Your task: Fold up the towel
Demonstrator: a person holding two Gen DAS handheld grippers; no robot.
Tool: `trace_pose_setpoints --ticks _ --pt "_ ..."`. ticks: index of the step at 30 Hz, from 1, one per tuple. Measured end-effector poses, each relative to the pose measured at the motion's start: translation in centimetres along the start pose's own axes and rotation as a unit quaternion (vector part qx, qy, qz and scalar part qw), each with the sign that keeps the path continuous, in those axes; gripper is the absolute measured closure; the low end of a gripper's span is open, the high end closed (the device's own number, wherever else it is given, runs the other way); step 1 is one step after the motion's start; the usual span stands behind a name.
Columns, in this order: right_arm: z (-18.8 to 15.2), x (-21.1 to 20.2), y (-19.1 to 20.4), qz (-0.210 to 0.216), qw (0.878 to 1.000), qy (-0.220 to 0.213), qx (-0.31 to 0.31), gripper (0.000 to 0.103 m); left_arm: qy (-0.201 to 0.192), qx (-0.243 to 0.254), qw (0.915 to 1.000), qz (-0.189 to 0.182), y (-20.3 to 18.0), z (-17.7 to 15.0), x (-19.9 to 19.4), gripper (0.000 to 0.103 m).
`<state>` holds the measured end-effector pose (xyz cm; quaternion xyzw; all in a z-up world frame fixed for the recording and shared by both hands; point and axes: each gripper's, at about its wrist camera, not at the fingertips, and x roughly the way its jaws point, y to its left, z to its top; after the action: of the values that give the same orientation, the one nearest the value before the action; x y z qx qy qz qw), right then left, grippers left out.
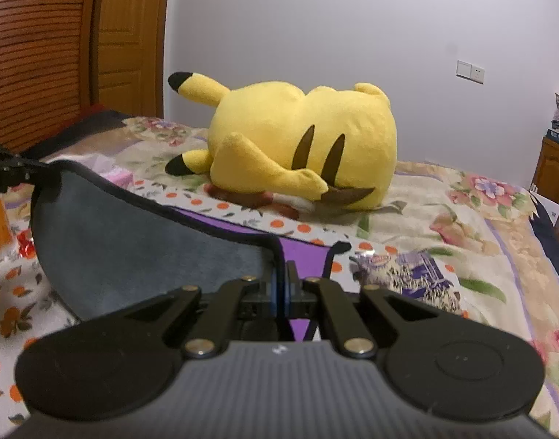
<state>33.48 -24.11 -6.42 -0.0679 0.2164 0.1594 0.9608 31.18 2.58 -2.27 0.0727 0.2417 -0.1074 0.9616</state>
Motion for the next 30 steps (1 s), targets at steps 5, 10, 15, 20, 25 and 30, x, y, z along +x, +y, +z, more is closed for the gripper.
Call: trace_pose_setpoints --ticks 5,10,15,20,25,30 --pt "1.2 0.7 0.0 -0.005 1.000 -0.006 -0.022 0.099 -0.007 0.010 0.9999 0.008 -0.1 0.8 0.8 0.097" --pt "2.4 1.6 0.1 -0.011 0.999 -0.013 -0.045 0.099 -0.012 0.018 0.9996 0.018 -0.2 1.9 1.8 0.097" --pt "3.3 2.7 -0.2 -0.018 0.998 -0.015 -0.050 0.099 -0.021 0.031 0.9988 0.031 -0.1 2.8 3.0 0.097" --pt "3.8 4.1 -0.4 -0.025 0.998 -0.012 -0.053 0.099 -0.024 0.029 0.9983 0.045 0.5 3.4 4.5 0.097" --pt "4.2 5.6 -0.3 -0.036 0.997 -0.010 -0.061 0.099 -0.024 0.026 0.9978 0.055 0.7 3.7 6.1 0.097" --pt "4.3 7.0 0.2 -0.047 0.996 -0.010 -0.073 0.099 -0.023 0.014 0.9974 0.066 1.0 3.6 7.7 0.097"
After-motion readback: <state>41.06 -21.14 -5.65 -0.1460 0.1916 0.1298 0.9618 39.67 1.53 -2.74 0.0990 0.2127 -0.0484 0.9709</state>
